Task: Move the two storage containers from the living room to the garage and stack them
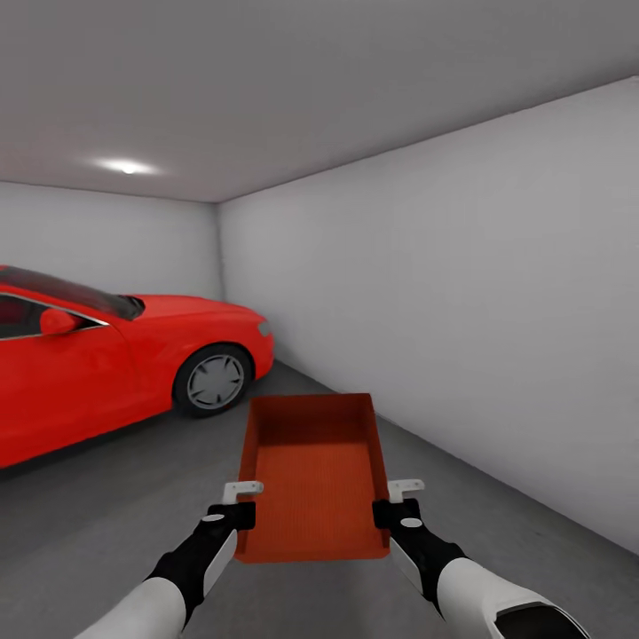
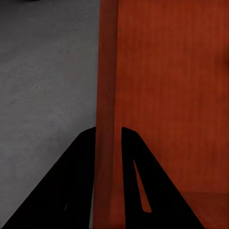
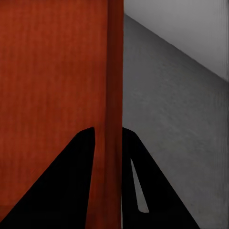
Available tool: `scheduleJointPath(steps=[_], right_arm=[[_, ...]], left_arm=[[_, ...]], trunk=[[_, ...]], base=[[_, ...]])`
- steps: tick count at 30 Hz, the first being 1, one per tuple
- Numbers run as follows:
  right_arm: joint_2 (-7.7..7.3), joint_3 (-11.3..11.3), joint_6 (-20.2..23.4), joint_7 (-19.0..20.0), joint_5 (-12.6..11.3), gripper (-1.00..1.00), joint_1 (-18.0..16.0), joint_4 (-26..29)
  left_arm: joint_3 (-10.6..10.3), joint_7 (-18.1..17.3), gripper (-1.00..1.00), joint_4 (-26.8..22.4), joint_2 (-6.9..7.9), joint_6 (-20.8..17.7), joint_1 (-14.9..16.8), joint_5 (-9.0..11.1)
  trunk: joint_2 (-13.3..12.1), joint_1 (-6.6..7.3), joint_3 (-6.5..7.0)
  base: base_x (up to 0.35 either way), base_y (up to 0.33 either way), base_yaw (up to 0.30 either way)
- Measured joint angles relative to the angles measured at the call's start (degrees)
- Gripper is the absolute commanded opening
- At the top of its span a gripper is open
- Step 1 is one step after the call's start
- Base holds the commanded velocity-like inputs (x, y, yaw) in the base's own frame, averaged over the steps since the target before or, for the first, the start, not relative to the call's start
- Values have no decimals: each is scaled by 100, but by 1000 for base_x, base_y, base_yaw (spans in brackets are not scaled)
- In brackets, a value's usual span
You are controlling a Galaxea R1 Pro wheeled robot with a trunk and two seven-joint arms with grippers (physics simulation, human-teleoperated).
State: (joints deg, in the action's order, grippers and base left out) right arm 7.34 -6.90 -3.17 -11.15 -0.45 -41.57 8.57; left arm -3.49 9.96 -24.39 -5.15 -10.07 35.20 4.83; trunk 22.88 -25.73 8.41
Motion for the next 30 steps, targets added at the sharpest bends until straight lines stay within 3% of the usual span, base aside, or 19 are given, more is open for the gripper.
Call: scheduleJointPath(steps=[15,30], right_arm=[[-5,-3,0,7,-6,-100,0,0],[-3,3,-3,4,2,-100,-1,2]], left_arm=[[-3,5,-100,-1,-3,0,0,1],[-7,5,-100,-6,-1,1,0,3]], trunk=[[-1,0,-15],[-1,-3,-47]], base=[[316,0,-281],[22,0,-281]])
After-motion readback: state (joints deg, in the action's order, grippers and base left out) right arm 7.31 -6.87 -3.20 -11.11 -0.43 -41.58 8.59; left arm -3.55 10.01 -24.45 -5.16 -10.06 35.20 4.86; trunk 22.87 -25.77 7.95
